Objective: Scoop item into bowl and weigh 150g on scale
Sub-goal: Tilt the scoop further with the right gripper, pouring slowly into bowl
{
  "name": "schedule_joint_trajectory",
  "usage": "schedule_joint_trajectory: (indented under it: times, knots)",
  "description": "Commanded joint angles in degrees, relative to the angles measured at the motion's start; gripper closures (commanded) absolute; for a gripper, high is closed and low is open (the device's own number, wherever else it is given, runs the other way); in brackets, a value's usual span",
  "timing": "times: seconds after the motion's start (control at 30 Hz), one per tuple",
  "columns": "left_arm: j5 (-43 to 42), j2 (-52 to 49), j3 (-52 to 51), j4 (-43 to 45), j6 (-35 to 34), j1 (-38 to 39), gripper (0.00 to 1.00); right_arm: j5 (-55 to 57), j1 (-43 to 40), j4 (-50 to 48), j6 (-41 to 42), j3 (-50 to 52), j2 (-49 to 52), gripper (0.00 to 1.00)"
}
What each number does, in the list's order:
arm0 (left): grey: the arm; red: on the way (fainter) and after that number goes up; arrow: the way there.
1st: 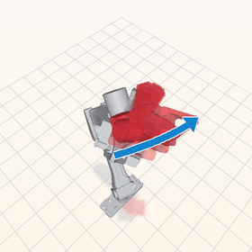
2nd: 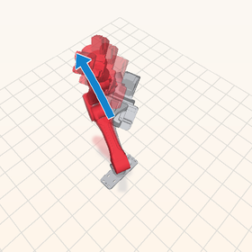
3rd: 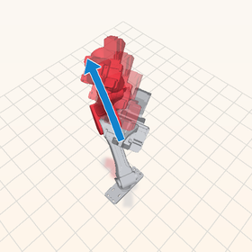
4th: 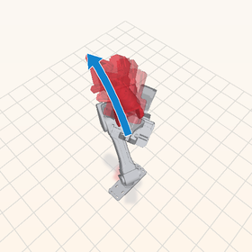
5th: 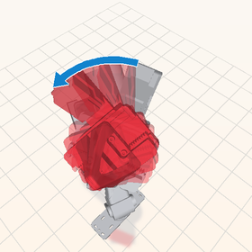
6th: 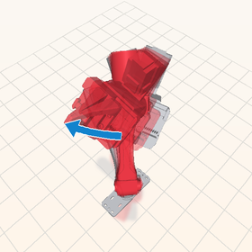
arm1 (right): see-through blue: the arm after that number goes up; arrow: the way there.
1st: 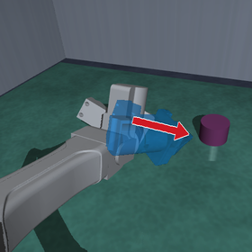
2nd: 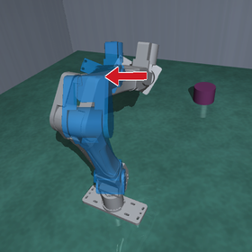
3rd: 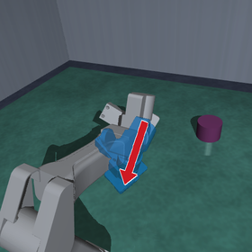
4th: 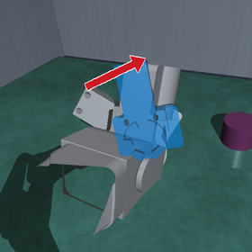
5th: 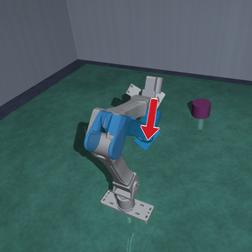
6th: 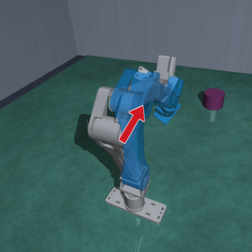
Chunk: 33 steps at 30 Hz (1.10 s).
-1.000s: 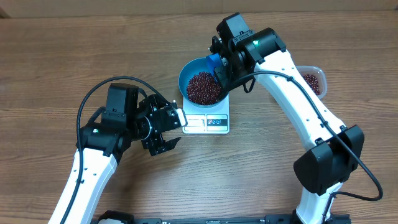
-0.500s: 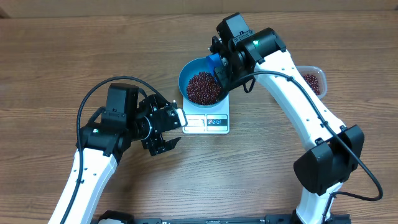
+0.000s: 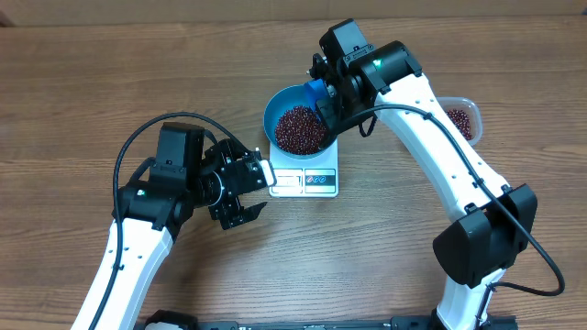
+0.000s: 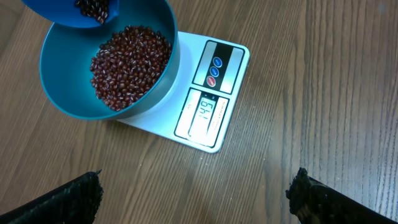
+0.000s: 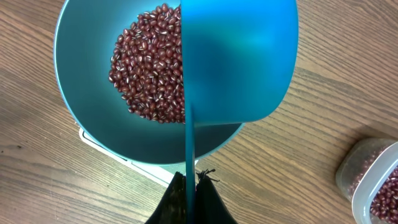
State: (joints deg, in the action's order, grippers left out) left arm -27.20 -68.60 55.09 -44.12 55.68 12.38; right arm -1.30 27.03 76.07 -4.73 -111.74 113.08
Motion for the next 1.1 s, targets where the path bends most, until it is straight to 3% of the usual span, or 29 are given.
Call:
schedule_joint_trajectory:
  times: [0.0, 1.07]
  knots:
    - [-0.5, -0.3, -0.3, 0.0, -0.6, 0.4, 0.00, -0.7, -0.1, -0.2, 0.0, -2.0, -2.2, 0.96]
    - [-0.5, -0.3, -0.3, 0.0, -0.6, 0.4, 0.00, -2.4, -0.3, -1.2, 1.7, -2.0, -2.2, 0.96]
